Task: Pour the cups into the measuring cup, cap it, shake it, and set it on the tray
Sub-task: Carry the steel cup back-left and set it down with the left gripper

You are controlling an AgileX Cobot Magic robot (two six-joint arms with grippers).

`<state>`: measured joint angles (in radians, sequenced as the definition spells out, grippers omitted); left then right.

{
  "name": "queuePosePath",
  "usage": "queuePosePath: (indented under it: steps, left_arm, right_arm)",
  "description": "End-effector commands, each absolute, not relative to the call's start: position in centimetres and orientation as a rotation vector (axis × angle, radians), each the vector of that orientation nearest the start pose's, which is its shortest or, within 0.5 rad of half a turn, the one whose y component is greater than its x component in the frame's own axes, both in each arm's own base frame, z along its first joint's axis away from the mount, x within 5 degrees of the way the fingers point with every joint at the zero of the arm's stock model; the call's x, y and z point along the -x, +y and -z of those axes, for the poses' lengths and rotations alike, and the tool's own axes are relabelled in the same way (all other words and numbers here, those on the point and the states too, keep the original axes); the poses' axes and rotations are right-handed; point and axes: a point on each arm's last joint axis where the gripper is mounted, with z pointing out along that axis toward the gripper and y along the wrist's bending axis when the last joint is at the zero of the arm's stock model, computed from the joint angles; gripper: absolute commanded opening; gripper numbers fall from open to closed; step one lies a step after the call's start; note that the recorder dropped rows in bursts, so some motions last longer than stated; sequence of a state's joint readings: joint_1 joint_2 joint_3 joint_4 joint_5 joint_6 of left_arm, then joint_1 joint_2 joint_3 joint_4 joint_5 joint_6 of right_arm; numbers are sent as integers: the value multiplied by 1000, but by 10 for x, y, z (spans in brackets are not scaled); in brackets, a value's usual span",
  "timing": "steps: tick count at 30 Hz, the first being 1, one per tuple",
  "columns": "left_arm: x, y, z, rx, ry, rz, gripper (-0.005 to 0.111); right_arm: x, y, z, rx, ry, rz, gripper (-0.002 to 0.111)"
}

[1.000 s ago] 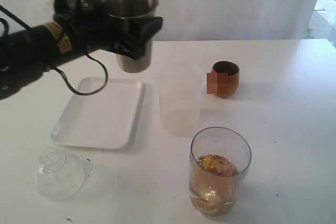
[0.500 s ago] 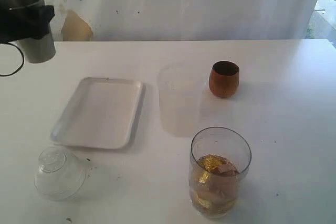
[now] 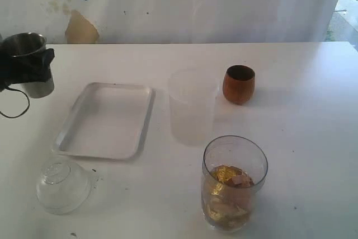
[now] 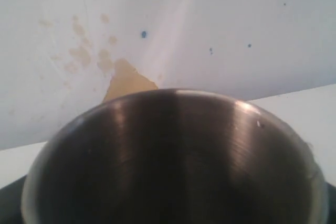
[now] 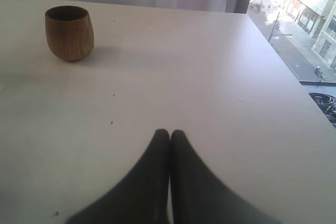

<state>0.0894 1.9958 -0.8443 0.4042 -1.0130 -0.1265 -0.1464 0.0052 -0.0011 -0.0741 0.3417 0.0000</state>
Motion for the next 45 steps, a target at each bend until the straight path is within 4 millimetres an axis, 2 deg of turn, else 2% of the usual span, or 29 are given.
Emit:
queuePosePath:
  steps: [1,7,14,16,18,20,21,22,23,24,30,36,45]
  left_arm:
    - [-383,10,-134,-214,1605,97,0]
    - [-384,18,-114,-137,1603,64,0]
    - [-384,18,-110,-138,1603,68,0]
    - [-384,18,-108,-138,1625,66,3]
    - [-384,18,-106,-138,1643,64,23]
    - [-384,18,-106,-138,1648,64,49]
    - [-384,18,-106,-138,1648,64,69]
    - [-384,18,-105,-136,1649,63,80]
    - [-384,18,-106,-137,1648,63,97]
    - [-384,18,-106,-135,1650,64,105]
    - [-372,13,-120,-180,1615,85,105]
    - [-363,12,-159,-191,1502,71,105]
    - [-356,11,-205,-199,1418,47,103]
  right_arm:
    - [-53,-10,-183,-91,1824,177,0]
    - [-53,-10,-183,-91,1824,177,0]
    - [-53,-10,-183,-91,1824,177,0]
    - [-53,-10,-183,-91,1824,177,0]
    - [-53,-10,-183,-91,1824,177,0]
    - [-53,-10,-183,-91,1824,177,0]
    - [-53,-10,-183,-91,1824,177,0]
    - [-53,-10,-183,-91,1824,177,0]
    - [-53,-10,-183,-91,1824,177,0]
    - [-53,-10,-183,-91,1824,177,0]
    - [-53,-10,-183,-91,1824,177,0]
    - [-53,-10,-183,-91,1824,177,0]
    - [-53,-10,-183,-91,1824,177,0]
